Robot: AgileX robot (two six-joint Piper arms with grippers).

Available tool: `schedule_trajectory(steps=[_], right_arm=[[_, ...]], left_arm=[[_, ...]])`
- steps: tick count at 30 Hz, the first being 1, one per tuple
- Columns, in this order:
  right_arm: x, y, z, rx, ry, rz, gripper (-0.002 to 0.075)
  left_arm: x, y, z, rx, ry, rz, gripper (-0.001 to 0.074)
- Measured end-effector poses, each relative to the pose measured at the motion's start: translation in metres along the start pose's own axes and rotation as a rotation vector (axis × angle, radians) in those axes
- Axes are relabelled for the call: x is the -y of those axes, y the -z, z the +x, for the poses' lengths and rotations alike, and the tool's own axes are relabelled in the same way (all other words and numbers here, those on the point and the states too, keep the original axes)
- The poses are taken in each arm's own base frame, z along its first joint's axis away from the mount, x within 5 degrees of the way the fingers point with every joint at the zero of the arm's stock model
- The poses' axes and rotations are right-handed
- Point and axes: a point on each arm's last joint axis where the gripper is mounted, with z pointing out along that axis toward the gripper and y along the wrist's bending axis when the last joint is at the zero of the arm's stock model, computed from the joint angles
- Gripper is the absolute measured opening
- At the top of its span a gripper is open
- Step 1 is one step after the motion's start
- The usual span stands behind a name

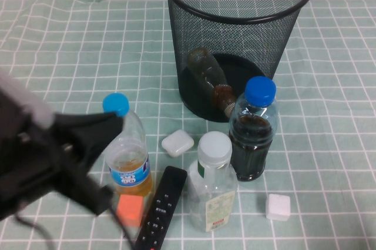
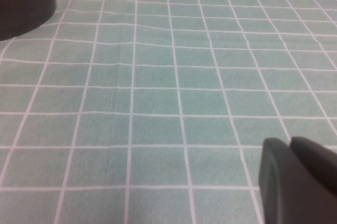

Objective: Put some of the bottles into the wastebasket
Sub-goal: Pick up a bottle from the table with left arm

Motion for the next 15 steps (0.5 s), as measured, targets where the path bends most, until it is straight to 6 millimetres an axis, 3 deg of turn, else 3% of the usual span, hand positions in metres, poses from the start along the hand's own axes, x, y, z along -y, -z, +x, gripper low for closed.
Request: schedule_trajectory(steps=[6, 15], right_arm=[[0.0, 0.0, 0.0, 0.0, 0.0, 0.0, -0.0007], [0.0, 0.0, 0.0, 0.0, 0.0, 0.0, -0.0007]], left_arm=[[0.003, -0.033, 0.013, 0.12, 0.005, -0.014, -0.0004], [0.043, -0.051, 0.048, 0.245, -0.083, 0.161, 0.0001]])
